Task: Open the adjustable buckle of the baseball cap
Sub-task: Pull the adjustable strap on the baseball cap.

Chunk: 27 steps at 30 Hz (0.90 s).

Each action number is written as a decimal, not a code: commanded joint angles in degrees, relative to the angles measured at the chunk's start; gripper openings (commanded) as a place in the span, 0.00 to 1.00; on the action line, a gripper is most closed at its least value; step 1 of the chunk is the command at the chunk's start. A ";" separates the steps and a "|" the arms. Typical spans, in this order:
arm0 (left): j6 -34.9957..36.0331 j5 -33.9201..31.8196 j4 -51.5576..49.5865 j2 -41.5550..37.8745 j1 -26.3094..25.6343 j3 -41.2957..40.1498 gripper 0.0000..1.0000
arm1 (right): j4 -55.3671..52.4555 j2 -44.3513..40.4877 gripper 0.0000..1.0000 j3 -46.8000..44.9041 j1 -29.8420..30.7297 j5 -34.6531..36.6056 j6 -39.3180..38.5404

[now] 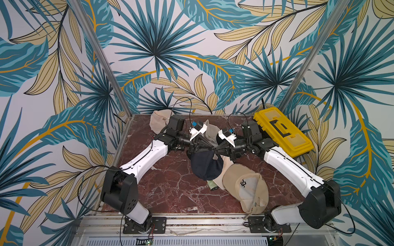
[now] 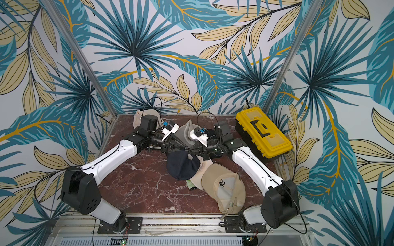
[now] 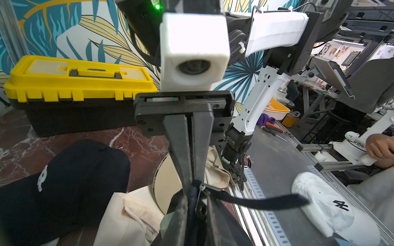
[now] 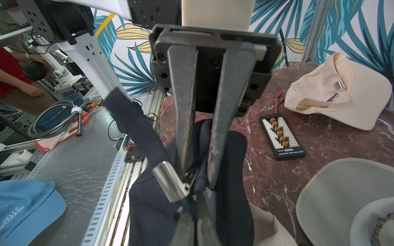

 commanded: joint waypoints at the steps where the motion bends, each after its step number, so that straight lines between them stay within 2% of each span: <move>1: 0.23 1.90 0.11 1.44 -0.46 0.13 0.16 | -0.11 0.71 0.00 1.54 0.24 1.14 0.53; 8: 0.41 4.79 0.08 3.35 -0.83 2.01 0.00 | 2.27 1.64 0.00 1.79 1.36 1.34 2.41; 17: 1.03 8.26 0.15 2.44 -0.91 3.06 0.00 | -0.24 3.90 0.00 2.61 1.92 2.81 0.26; 27: 1.00 10.57 0.17 0.80 -0.91 2.36 0.00 | -7.87 9.33 0.00 7.55 1.93 5.46 -5.66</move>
